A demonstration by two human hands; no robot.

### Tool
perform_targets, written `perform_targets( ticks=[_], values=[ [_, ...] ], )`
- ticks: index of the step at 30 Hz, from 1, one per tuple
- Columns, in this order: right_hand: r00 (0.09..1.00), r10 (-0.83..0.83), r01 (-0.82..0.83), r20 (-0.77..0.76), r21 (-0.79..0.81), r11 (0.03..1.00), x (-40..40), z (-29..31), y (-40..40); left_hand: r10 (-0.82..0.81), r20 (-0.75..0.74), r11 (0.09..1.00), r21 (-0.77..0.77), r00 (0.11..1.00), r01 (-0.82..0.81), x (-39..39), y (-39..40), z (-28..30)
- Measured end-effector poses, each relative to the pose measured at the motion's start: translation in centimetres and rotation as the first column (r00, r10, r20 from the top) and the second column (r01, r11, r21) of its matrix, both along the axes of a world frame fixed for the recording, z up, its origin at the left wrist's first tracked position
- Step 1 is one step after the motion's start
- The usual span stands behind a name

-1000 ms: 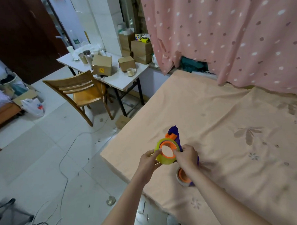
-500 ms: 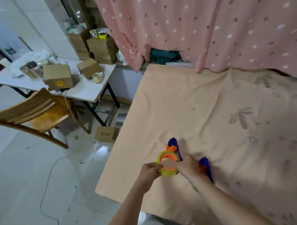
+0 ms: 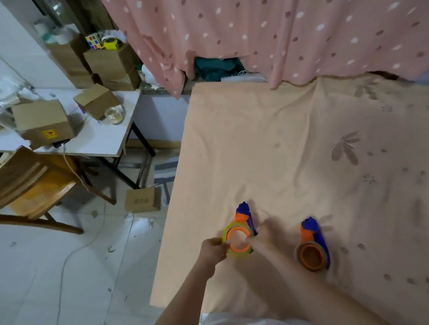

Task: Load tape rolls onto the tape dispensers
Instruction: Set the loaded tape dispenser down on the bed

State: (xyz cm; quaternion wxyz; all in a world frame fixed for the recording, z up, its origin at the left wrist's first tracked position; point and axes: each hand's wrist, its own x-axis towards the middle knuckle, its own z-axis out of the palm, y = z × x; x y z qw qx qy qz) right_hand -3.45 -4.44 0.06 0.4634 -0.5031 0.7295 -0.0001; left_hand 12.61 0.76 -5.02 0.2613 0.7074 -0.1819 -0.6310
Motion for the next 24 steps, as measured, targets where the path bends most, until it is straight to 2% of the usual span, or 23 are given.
perform_targets(
  ticks=[3,5,9,13,15,17,19,21,24],
  values=[
    [0.997,-0.042,0.042,0.061,-0.005,0.999,0.8,-0.6,0.4,-0.012,0.006,0.999,0.031,1.000,0.012,0.8,-0.1,-0.5],
    [1.000,-0.028,0.028,-0.010,0.023,0.999,1.1,-1.0,0.6,-0.035,0.034,0.997,0.066,0.999,0.033,1.0,0.2,-1.0],
    [0.998,-0.005,0.005,-0.058,0.004,1.000,1.5,-2.1,0.6,-0.003,0.120,0.990,0.139,0.993,-0.014,1.4,0.9,-5.2],
    [0.998,0.031,-0.031,-0.060,0.010,0.999,1.4,-2.9,0.6,-0.022,0.173,0.984,0.175,0.985,-0.008,1.0,0.5,-2.0],
    [0.999,0.016,-0.016,-0.044,-0.005,1.000,0.8,-3.4,0.7,-0.035,0.261,0.984,0.176,0.965,-0.012,0.5,0.3,-0.3],
    [0.996,-0.089,0.088,-0.014,-0.078,0.993,-0.5,-2.9,0.6,-0.066,0.435,0.993,0.120,0.898,0.015,-0.4,-0.5,1.7],
    [0.980,-0.198,0.196,0.010,-0.195,0.961,-2.7,-2.0,0.3,-0.081,0.502,0.997,0.041,0.861,0.070,-2.2,-1.7,3.2],
    [0.964,-0.267,0.247,-0.015,-0.330,0.911,-5.4,-1.2,0.1,-0.113,0.459,0.987,-0.049,0.881,0.152,-5.0,-3.1,4.2],
    [0.915,-0.399,0.335,-0.055,-0.445,0.831,-9.9,-0.4,0.1,-0.285,0.369,0.931,-0.112,0.885,0.347,-9.8,-4.6,4.5]
  ],
)
